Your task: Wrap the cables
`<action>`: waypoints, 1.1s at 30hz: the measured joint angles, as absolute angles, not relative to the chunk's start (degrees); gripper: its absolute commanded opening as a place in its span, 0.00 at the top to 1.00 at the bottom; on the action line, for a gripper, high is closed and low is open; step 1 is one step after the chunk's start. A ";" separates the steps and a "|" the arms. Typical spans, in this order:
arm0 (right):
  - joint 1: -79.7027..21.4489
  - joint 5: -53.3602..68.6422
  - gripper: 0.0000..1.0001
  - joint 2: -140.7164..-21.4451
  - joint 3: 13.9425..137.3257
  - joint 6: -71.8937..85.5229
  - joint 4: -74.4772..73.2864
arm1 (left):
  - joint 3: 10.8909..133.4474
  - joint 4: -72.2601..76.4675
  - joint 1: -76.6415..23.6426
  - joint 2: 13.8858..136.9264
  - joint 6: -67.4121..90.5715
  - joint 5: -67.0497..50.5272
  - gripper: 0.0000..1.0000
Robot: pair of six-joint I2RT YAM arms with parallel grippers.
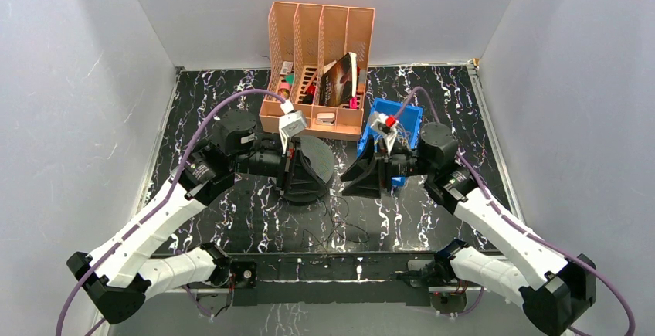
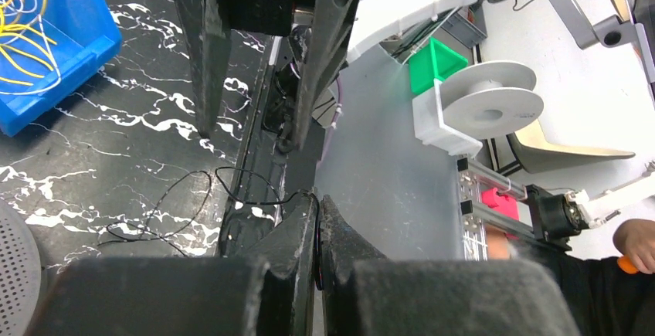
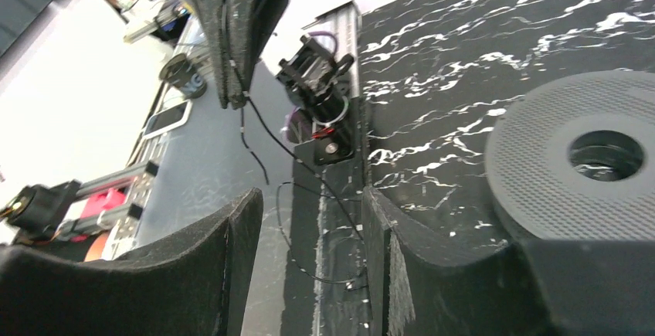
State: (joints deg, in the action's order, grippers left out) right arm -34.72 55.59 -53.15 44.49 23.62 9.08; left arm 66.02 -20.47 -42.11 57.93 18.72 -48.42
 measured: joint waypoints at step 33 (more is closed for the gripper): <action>-47.29 51.75 1.00 -59.18 44.34 19.40 12.95 | 66.02 -21.50 -42.11 58.78 16.99 -54.00 0.68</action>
